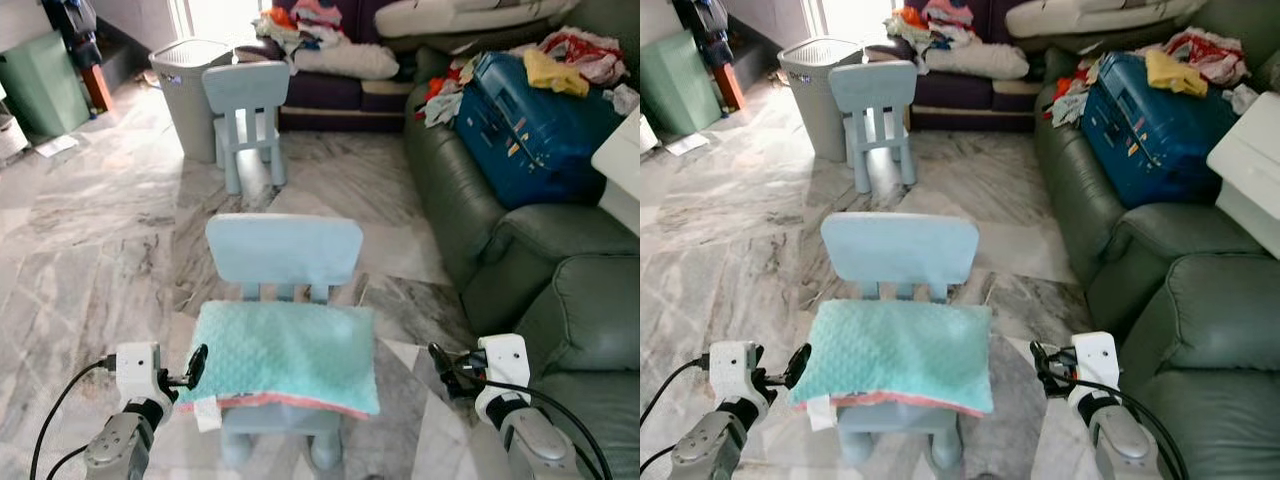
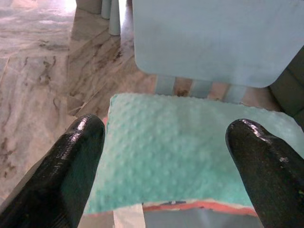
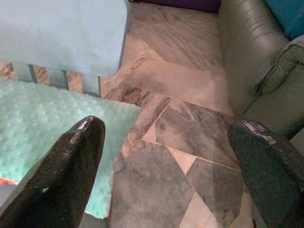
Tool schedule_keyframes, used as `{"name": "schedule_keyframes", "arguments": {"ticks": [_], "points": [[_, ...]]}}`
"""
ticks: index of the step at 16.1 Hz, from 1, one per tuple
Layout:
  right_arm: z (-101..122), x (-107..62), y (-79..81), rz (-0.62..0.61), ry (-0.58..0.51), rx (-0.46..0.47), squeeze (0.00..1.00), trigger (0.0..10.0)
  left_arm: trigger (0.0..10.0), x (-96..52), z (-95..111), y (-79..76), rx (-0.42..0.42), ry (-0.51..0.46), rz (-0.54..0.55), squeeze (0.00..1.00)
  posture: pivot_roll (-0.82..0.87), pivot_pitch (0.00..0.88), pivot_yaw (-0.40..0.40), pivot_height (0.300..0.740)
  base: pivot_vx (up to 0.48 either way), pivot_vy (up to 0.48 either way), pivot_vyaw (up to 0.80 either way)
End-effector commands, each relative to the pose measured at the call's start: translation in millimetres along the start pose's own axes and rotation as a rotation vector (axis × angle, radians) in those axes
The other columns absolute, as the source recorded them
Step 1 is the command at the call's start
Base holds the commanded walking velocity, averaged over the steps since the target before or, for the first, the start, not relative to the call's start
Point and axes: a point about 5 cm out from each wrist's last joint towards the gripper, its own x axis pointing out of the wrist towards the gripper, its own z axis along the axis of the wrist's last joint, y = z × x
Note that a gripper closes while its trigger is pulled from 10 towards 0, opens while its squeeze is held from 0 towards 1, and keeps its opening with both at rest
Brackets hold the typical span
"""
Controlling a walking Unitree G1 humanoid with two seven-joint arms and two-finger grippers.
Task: Move the pillow to the sofa
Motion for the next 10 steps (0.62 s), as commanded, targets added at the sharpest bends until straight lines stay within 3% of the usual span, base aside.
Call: {"name": "schedule_keyframes", "arguments": {"ticks": [1,7,10], "points": [[4.8,1.8,0.4,0.006,-0.013,-0.007,0.00,10.0,10.0,-0.5,0.0,2.4,0.015,0.006,0.006,0.00,-0.13,0.000,-0.041,0.630,0.000,0.000,0.00],[4.8,1.3,-1.5,-0.002,-0.014,-0.014,0.00,10.0,10.0,-0.9,-2.1,-3.8,0.025,0.007,-0.005,0.00,-0.14,0.000,-0.040,0.560,0.000,0.000,0.00],[2.8,0.8,-0.4,-0.001,-0.009,-0.017,0.00,10.0,10.0,-2.2,-1.0,1.6,0.066,0.004,0.041,0.00,-0.14,0.000,-0.040,0.530,0.000,0.000,0.00]]}}
